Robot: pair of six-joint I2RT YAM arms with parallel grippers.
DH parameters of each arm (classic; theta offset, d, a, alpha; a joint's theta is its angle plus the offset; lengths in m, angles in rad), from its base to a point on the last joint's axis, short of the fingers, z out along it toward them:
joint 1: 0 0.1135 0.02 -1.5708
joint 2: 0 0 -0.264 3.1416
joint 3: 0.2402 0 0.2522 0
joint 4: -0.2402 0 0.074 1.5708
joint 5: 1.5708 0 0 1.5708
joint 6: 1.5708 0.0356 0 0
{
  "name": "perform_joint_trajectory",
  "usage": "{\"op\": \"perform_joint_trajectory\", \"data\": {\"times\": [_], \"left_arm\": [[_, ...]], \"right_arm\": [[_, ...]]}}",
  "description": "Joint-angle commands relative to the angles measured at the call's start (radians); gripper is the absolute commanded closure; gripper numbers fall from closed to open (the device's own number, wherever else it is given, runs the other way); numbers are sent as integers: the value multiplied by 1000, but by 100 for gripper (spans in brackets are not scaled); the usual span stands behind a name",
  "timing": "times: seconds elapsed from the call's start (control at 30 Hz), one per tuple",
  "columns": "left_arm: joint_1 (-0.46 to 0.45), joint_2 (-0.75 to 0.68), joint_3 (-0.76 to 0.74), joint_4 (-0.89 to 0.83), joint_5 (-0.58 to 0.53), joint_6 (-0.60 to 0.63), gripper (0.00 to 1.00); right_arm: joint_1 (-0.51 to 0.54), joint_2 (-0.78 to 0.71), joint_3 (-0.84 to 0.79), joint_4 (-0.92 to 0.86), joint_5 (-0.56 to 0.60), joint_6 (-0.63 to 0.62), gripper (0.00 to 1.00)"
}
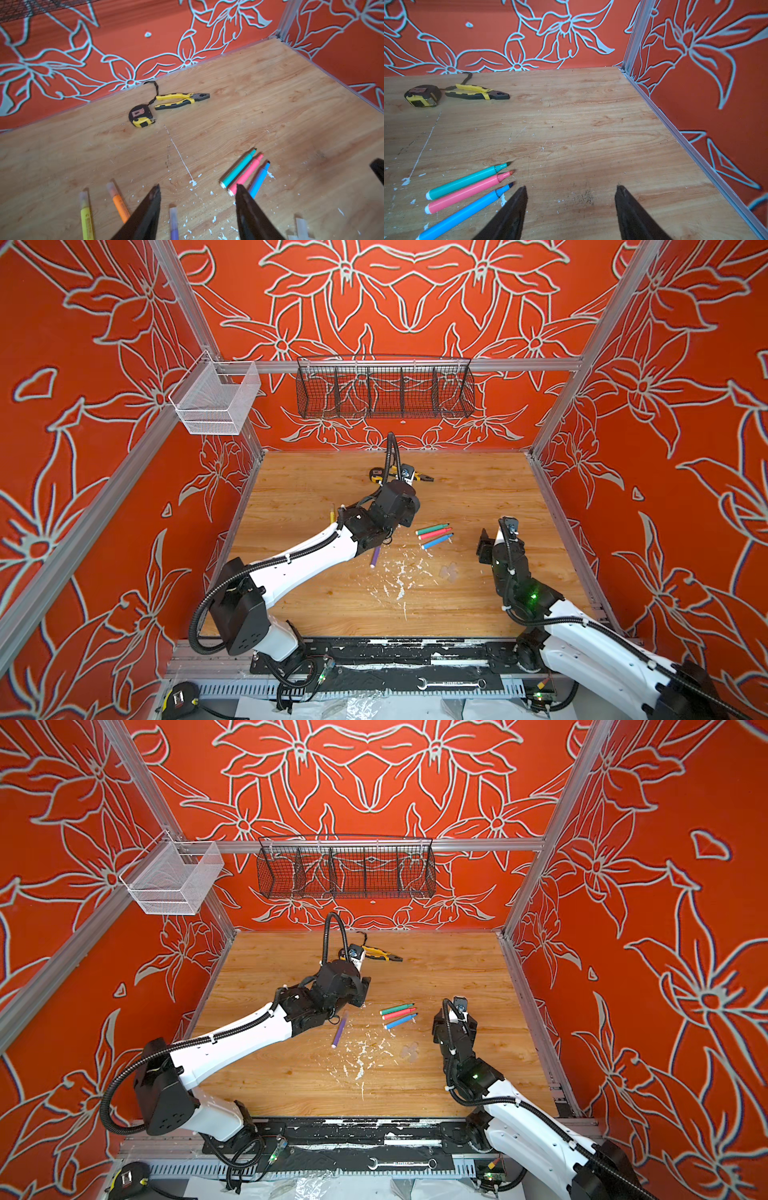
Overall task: Insert the pens into the pen caps
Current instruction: 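Move the left gripper over the green, pink and blue markers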
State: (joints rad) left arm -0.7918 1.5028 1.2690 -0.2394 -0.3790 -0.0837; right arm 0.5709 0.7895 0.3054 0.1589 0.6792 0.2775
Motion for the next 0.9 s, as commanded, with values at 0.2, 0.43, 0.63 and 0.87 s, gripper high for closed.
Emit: {"op": "perform_joint_trajectory", "data": {"times": [0.2, 0.43, 0.63, 0.87], "left_arm": [[-5, 105, 7, -225, 206, 114, 54], [-27, 192, 87, -292, 267, 126, 60], [-42, 197, 137, -283, 314, 202, 59], [-43, 205, 164, -274, 361, 399, 54]], "right_arm": [[-2, 53, 27, 8, -17, 3, 32], [-1, 21, 12, 8, -25, 3, 32], [-1, -5, -2, 10, -12, 12, 31], [-2, 3, 4, 6, -15, 11, 31]]}}
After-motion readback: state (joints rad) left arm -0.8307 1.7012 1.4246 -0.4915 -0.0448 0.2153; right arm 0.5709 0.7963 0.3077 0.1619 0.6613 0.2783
